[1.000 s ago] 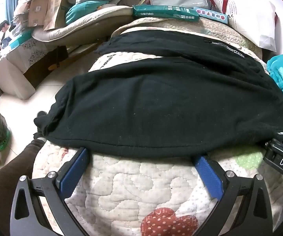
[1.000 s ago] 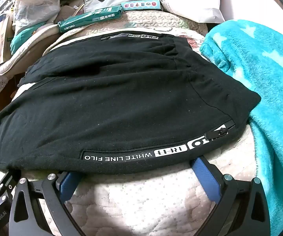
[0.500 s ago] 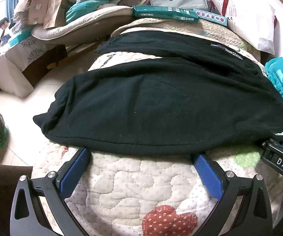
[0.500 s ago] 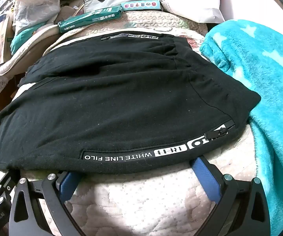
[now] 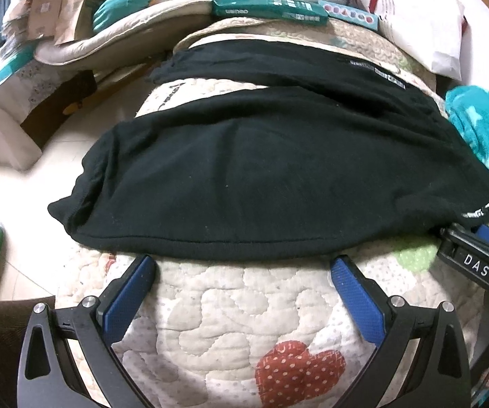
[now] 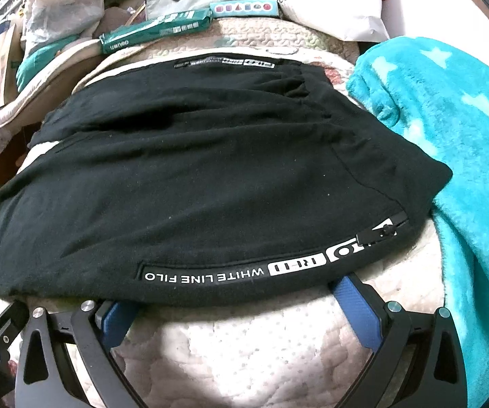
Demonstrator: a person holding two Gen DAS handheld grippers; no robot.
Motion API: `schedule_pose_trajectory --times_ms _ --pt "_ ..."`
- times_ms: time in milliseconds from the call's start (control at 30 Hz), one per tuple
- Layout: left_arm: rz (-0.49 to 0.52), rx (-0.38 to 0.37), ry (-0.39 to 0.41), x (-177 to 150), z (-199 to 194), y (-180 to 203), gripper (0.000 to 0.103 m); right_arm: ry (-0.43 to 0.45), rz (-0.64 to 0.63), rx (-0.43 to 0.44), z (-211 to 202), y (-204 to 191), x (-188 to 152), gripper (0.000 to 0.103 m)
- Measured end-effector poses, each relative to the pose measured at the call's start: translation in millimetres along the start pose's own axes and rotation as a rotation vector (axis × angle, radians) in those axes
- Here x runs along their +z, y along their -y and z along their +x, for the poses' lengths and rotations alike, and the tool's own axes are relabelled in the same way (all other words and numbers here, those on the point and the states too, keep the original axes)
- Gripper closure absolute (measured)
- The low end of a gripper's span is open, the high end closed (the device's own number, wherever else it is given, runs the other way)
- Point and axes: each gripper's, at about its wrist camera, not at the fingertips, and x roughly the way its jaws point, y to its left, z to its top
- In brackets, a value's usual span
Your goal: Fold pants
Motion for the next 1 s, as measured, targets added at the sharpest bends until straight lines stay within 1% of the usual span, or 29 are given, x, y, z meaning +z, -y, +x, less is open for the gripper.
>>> schedule_pose_trajectory --times_ms 133,233,333,400,500,533,567,667,733,900,1000 --pt "0.012 0.011 0.004 0 1 2 0.0 0.0 -0.002 -0.005 -1 -2 -1 0.0" --pt "0.019 0.019 -0.013 2 1 3 0.0 -0.021 0.016 0.021 -2 2 0 0.0" --pt "0.014 0.019 -0.026 3 1 2 0.0 -0.068 0.004 0.043 -1 3 4 0.0" --pt "0.012 0.021 -0.021 2 1 3 0.0 -0.092 0.036 0.042 0 4 5 0.0" --pt "0.016 0.025 -0.015 0 1 3 0.0 -0.192 0.004 -0.014 7 -5 15 0.0" --pt "0.021 0.026 -0.02 1 1 3 0.0 -0.212 0.021 -0.021 9 -5 17 0.0" --pt "0.025 0.025 -0.028 1 0 3 0.0 -0.224 0.033 -0.026 10 -5 19 0.0" --pt "0.047 0.039 -0.048 4 -6 3 0.0 -0.228 0.014 -0.014 9 -5 18 0.0" --pt "0.051 0.067 -0.021 5 -17 3 0.0 -0.238 0.013 -0.003 7 -2 18 0.0" --pt "0.027 0.076 0.047 10 -51 -4 0.0 -0.255 0.045 0.019 -10 4 7 0.0" --pt "0.01 0.084 0.069 10 -67 -8 0.0 -0.252 0.064 0.04 -18 8 5 0.0"
